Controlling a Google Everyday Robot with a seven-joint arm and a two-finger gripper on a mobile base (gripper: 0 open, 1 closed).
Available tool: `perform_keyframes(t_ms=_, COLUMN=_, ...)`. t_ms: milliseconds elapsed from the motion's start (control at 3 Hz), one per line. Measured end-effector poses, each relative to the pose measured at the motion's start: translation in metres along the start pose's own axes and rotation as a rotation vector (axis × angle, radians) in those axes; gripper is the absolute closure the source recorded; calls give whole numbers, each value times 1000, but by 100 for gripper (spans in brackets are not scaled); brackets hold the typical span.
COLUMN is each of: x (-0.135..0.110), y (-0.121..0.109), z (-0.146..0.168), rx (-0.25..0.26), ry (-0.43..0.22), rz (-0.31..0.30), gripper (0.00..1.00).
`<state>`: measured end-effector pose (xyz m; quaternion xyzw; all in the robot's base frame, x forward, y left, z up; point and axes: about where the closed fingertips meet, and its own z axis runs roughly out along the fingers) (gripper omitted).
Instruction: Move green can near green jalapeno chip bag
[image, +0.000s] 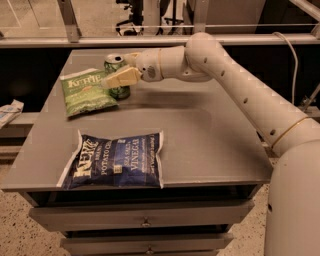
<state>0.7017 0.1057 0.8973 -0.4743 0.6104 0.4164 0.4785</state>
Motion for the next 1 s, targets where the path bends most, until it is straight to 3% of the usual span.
perform_keyframes(t_ms=333, x=-19, y=-9, z=-33, rx=-11, ry=-18, rz=-34, gripper=0)
perform_keyframes(t_ms=667, x=-48, y=-24, z=-99, rx=47, ry=-13, rz=-104, gripper=0)
perform_keyframes(t_ms=1000, x=-55, y=-25, z=-101, rx=48, ry=-21, rz=-115, gripper=0)
